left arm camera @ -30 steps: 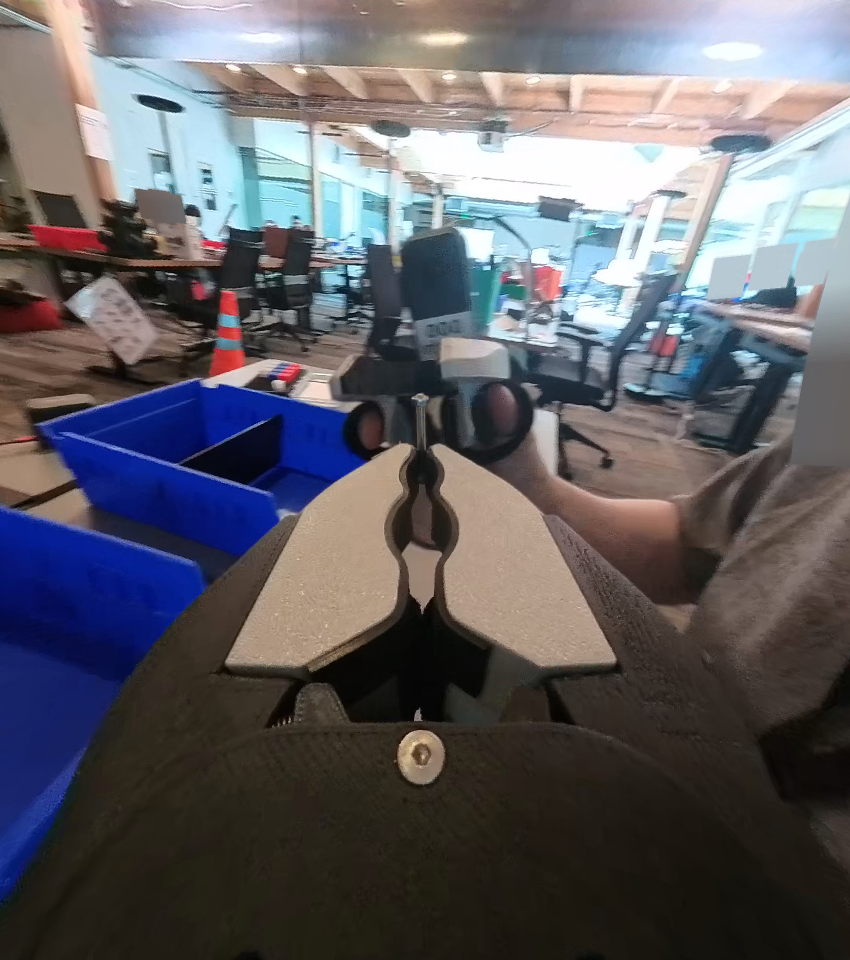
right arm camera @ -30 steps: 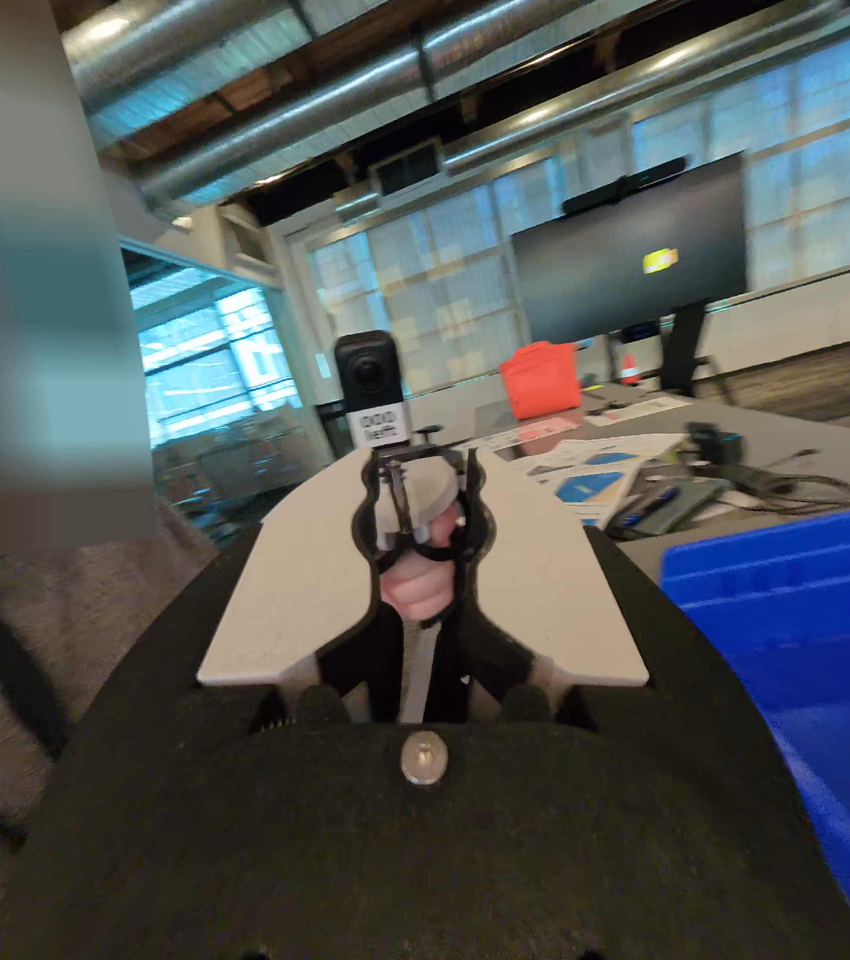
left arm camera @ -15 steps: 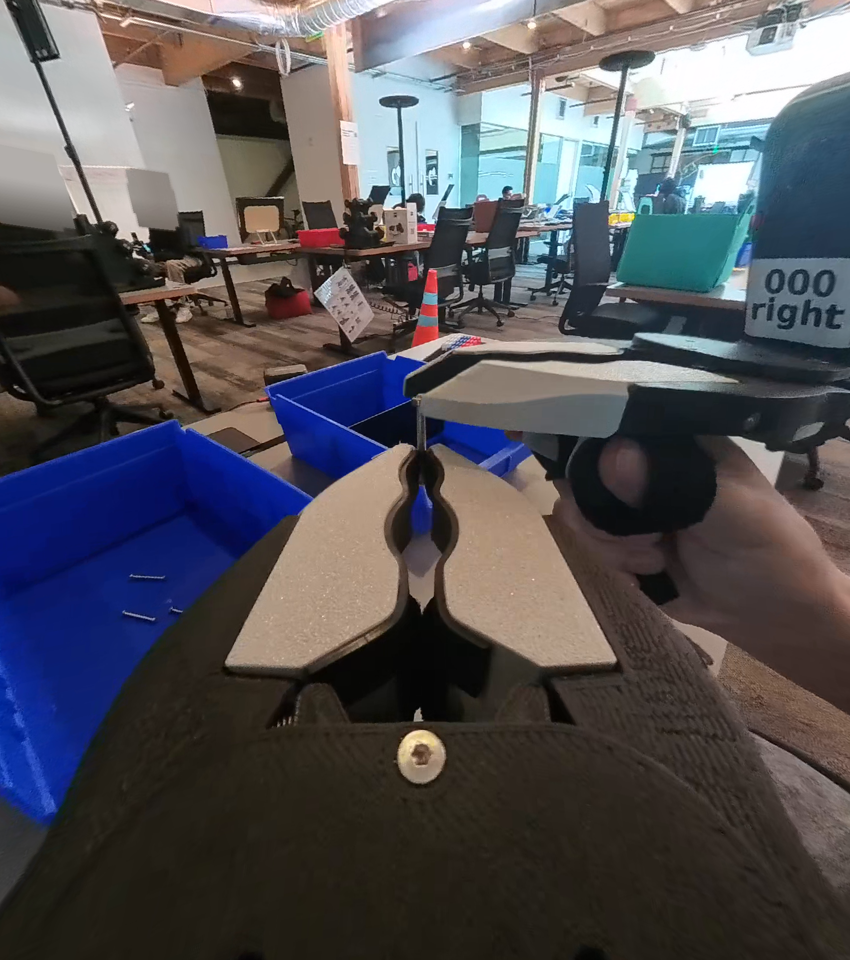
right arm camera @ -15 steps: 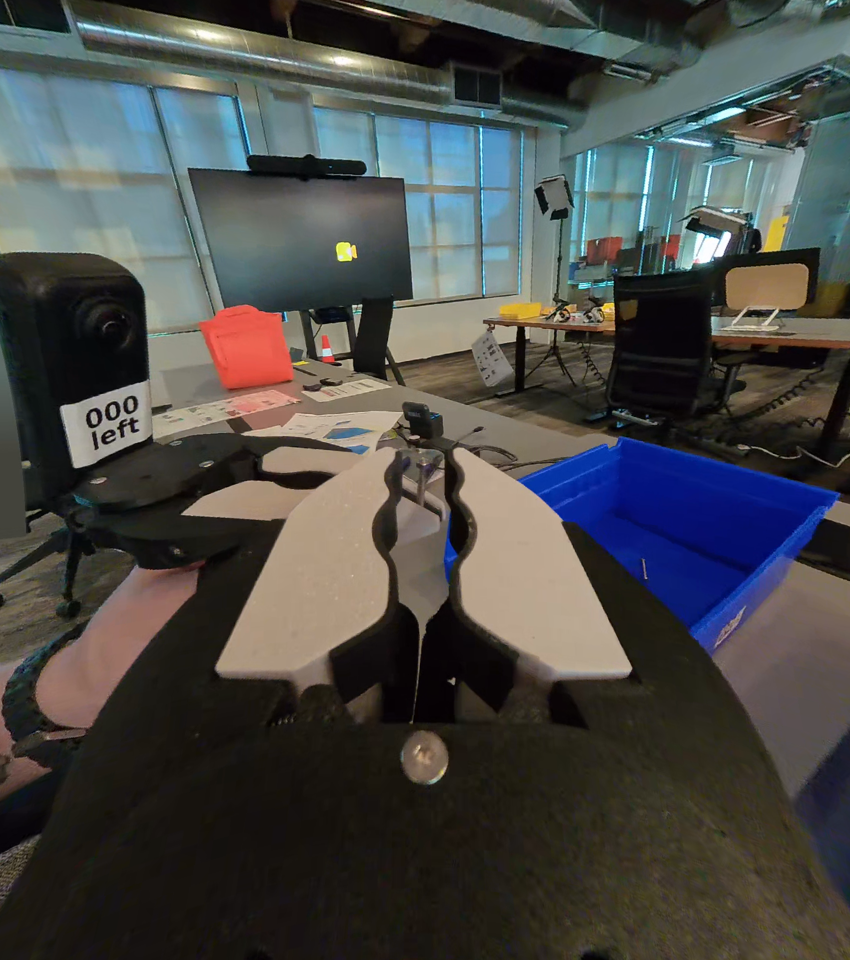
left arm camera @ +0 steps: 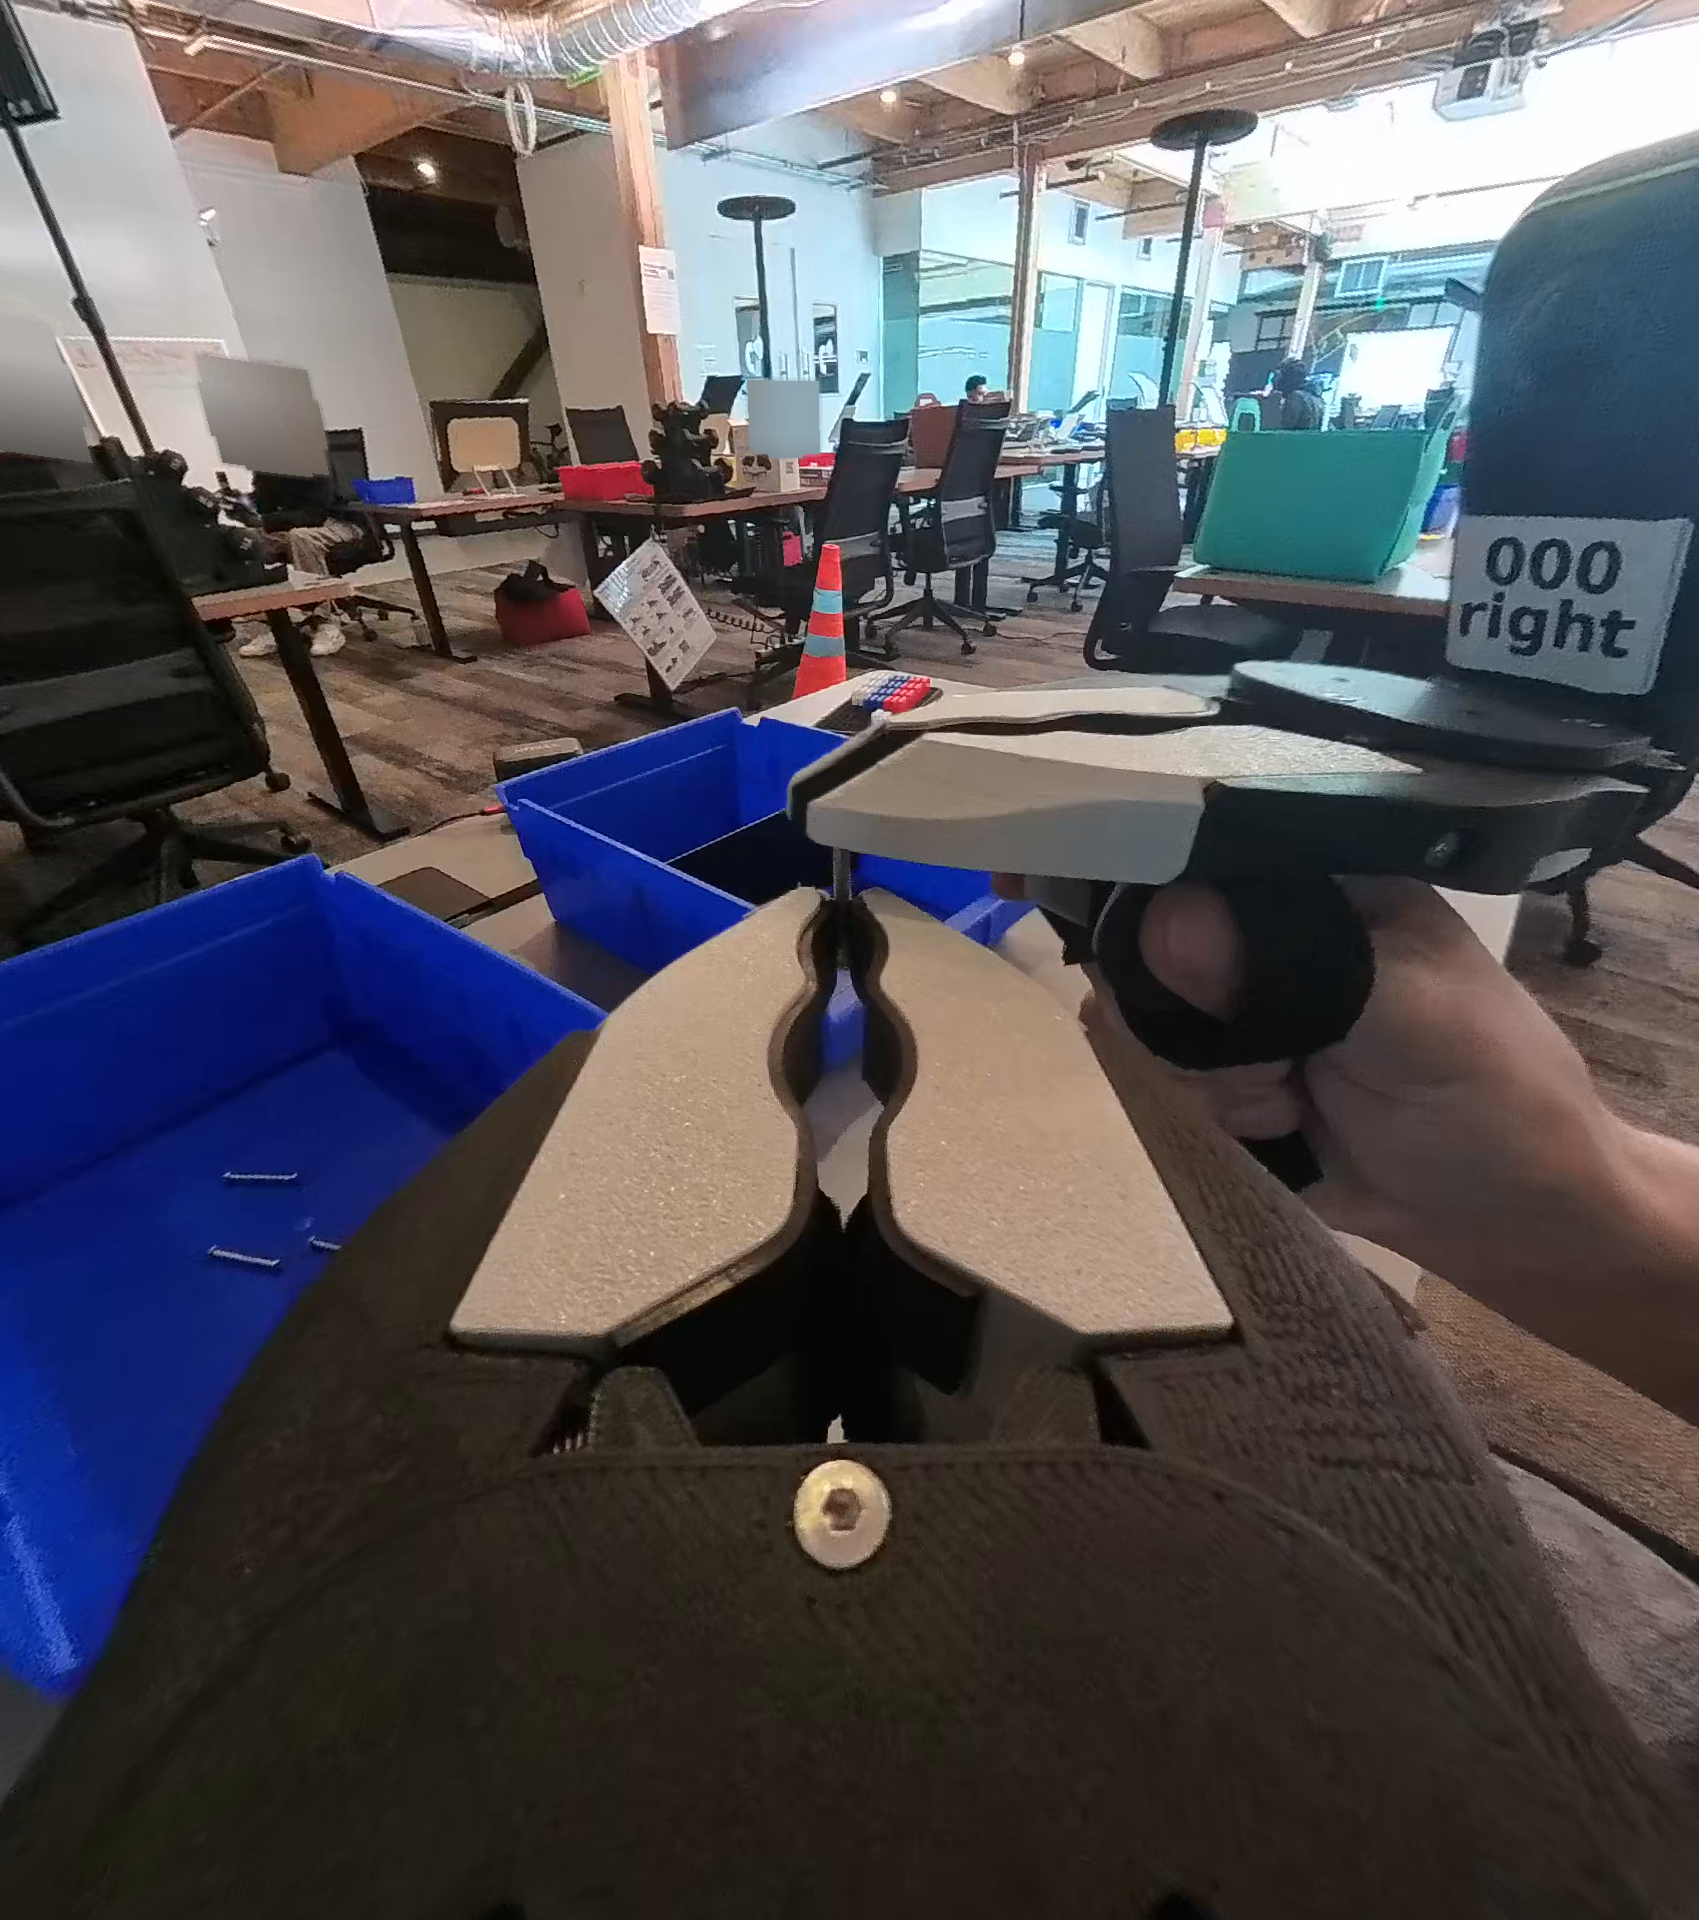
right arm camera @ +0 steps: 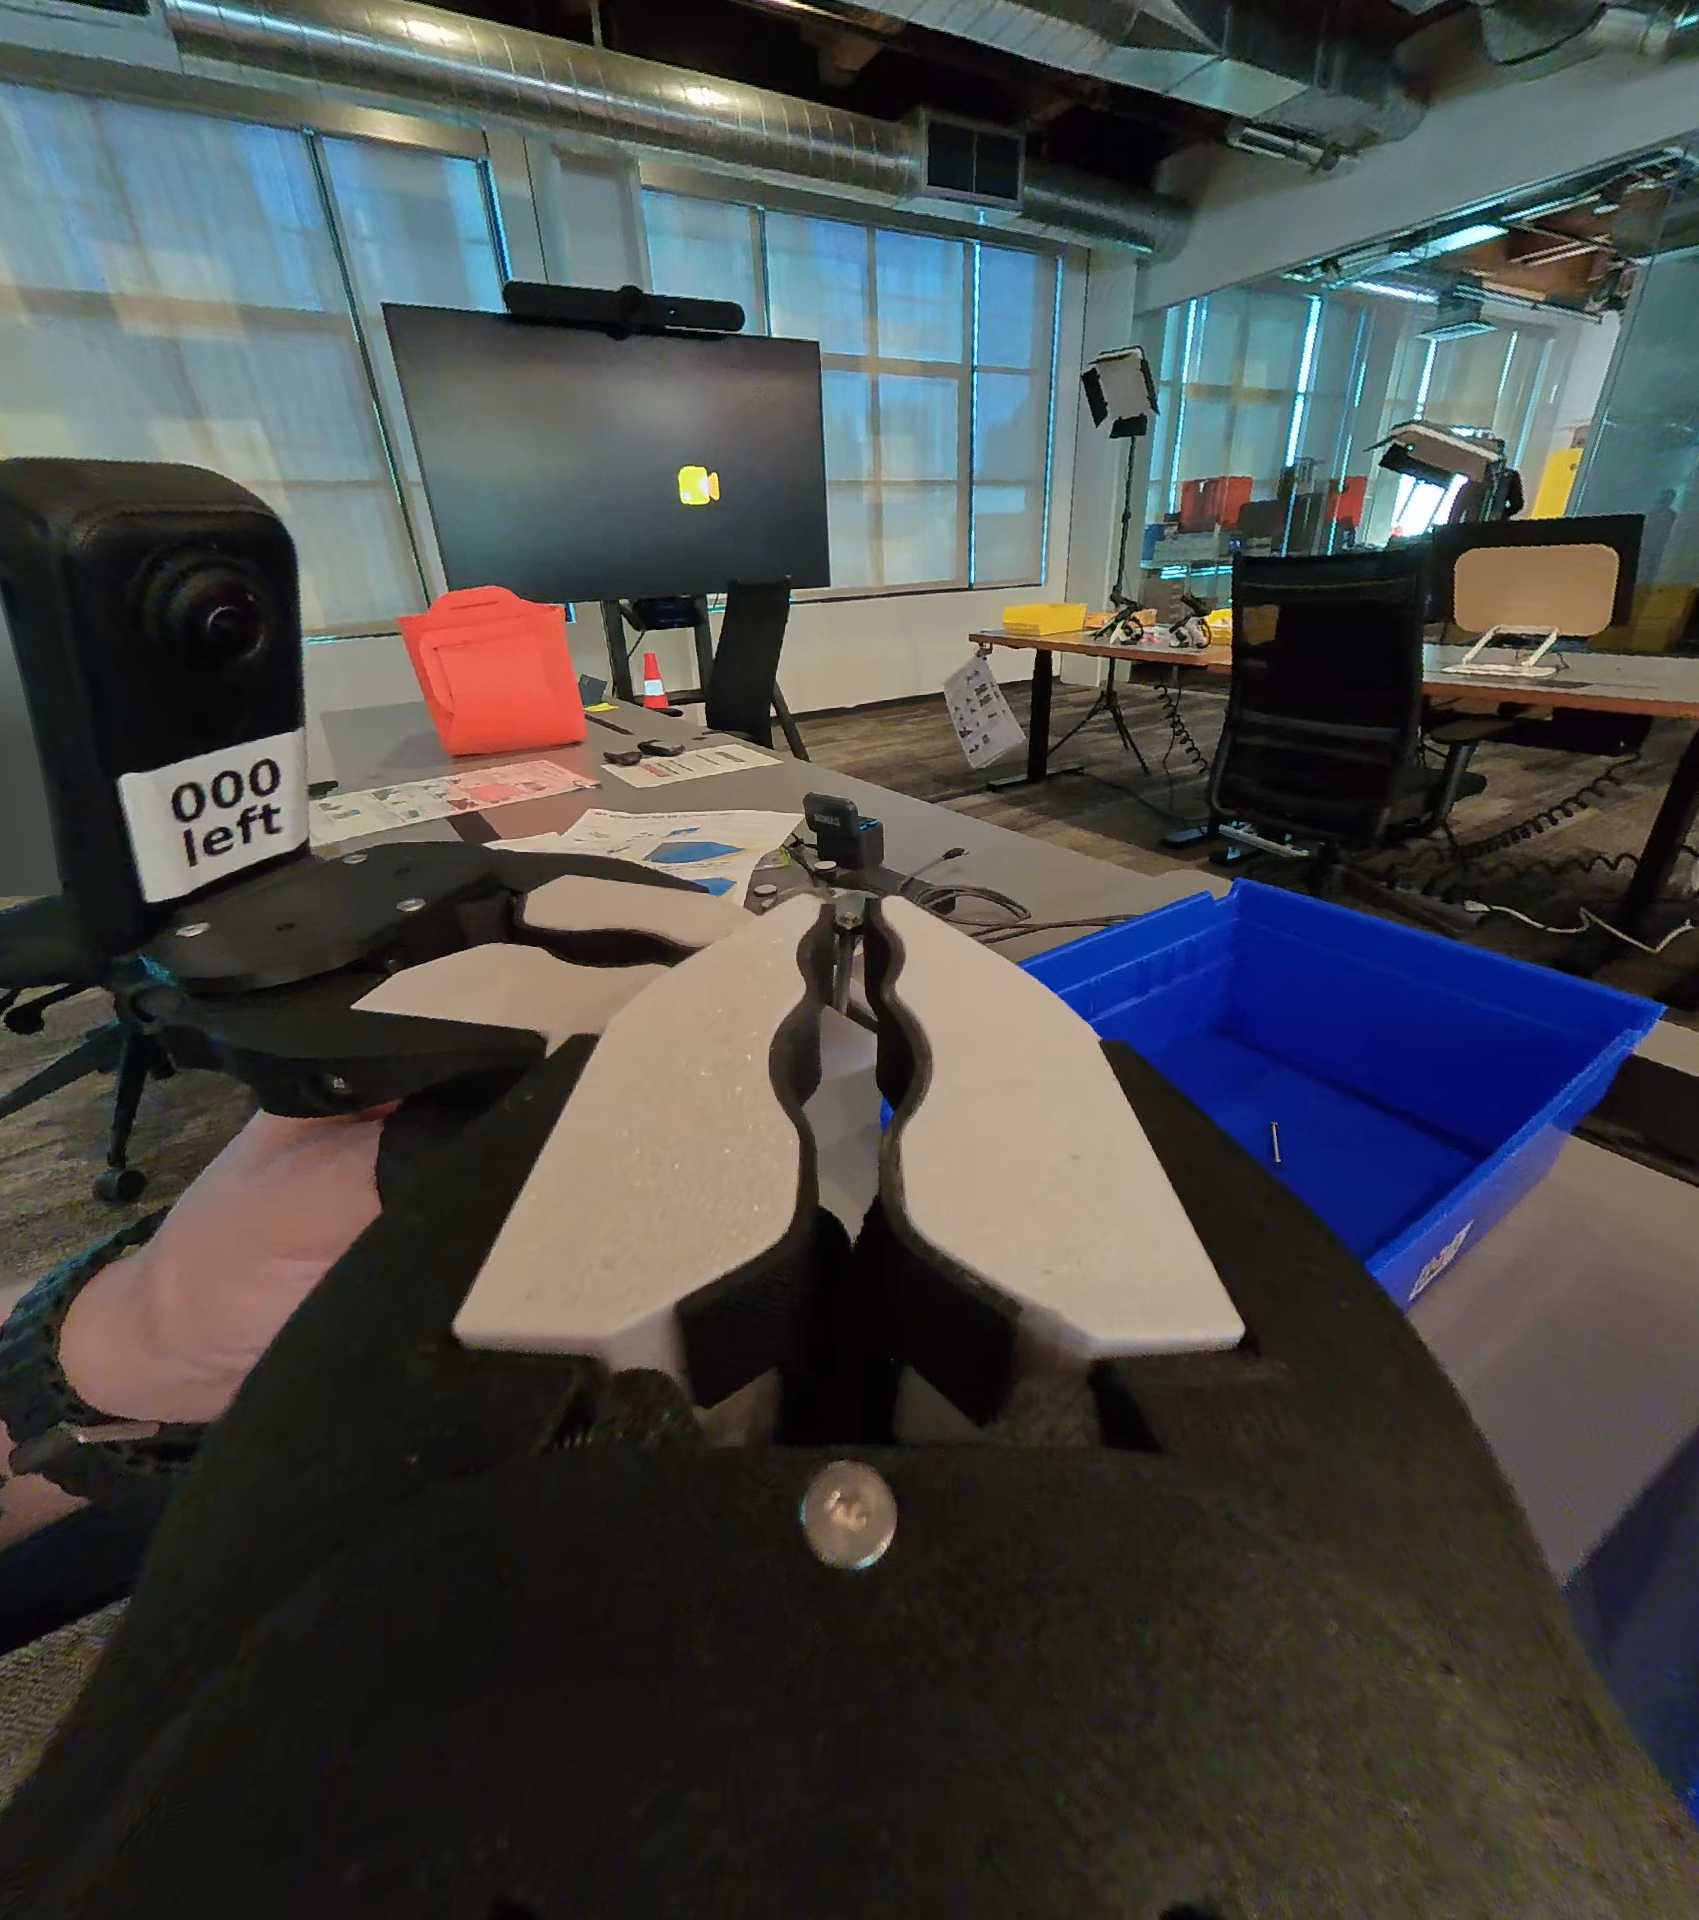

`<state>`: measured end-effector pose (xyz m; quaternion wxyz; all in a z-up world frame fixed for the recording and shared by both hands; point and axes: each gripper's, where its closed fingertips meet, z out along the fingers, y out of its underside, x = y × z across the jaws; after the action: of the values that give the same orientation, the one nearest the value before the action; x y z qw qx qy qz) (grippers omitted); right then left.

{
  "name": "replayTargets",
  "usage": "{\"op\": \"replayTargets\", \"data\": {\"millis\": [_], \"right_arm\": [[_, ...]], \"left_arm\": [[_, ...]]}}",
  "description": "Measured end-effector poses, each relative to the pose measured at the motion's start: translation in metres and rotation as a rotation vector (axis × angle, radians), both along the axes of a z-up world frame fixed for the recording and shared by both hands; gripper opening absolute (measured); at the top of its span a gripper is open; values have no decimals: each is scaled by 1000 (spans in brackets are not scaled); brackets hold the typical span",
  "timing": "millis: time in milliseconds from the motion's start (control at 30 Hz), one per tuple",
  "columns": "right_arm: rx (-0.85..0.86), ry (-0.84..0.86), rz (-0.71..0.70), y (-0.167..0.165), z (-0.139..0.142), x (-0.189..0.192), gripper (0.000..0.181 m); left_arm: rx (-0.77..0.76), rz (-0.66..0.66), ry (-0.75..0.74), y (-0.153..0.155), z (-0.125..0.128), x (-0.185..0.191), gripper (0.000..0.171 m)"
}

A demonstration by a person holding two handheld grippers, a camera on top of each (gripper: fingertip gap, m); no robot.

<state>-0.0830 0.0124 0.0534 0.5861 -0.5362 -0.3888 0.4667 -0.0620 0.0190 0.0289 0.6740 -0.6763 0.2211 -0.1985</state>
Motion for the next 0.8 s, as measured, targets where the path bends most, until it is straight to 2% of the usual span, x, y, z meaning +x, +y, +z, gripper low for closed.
{"op": "replayTargets", "data": {"millis": [100, 167, 267, 333, 400, 500, 567, 667, 800], "right_arm": [[23, 0, 51, -5, 3, 4, 4], [-1, 19, 163, -11, 7, 8, 4], [-76, 48, 417, -25, 13, 15, 4], [-104, 71, 638, -42, 21, 22, 4], [-89, 81, 853, -63, 26, 31, 4], [-90, 107, 1090, -83, 33, 40, 4], [-107, 122, 1216, -91, 34, 45, 4], [-133, 150, 1323, -96, 33, 48, 5], [-144, 186, 1314, -93, 30, 47, 5]], "left_arm": [[-14, -93, -45, -6, 3, 7, 2], [-47, -211, -109, -13, 7, 13, 2], [-97, -413, -190, -28, 15, 22, 2], [-138, -611, -242, -47, 22, 31, 2], [-180, -821, -287, -69, 29, 38, 2], [-230, -1020, -359, -89, 35, 47, 2], [-256, -1109, -395, -97, 37, 50, 2], [-258, -1142, -397, -101, 36, 52, 2], [-265, -1108, -382, -97, 31, 50, 2]]}}
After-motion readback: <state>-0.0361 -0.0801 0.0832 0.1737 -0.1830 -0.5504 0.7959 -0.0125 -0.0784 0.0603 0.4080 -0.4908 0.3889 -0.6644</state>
